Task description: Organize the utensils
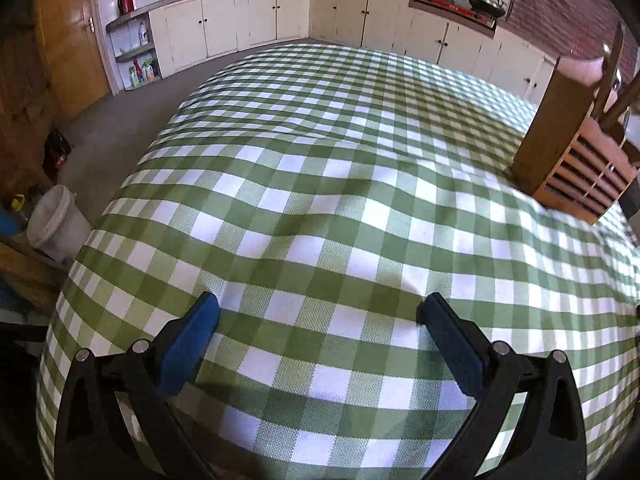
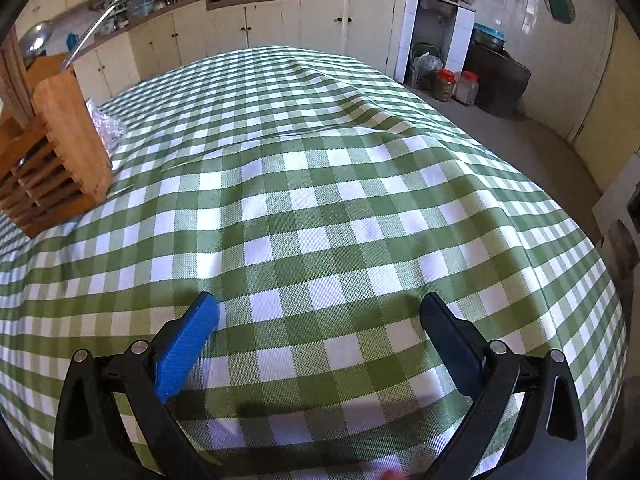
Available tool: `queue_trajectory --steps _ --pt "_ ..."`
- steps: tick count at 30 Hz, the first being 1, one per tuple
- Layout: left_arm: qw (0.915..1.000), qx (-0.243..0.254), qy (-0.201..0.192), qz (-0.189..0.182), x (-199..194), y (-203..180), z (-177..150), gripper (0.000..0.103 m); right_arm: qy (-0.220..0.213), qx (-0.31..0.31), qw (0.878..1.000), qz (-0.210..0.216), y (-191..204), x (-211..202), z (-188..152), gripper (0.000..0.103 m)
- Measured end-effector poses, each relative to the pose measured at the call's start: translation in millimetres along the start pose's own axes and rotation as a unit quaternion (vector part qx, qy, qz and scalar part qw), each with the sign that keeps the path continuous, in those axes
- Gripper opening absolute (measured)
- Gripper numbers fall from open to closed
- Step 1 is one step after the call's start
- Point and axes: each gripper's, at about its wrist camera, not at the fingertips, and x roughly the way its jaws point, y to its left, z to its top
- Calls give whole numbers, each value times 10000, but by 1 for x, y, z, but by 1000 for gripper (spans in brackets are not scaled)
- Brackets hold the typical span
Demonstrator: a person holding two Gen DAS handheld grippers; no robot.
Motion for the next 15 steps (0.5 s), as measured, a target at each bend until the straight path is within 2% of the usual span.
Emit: queue_trajectory --steps 1,15 --pt "10000 45 11 56 0 -1 0 0 5 0 10000 1 0 0 0 98" --pt "9999 73 29 108 -3 -2 2 0 9 -4 10000 -2 -1 0 2 98"
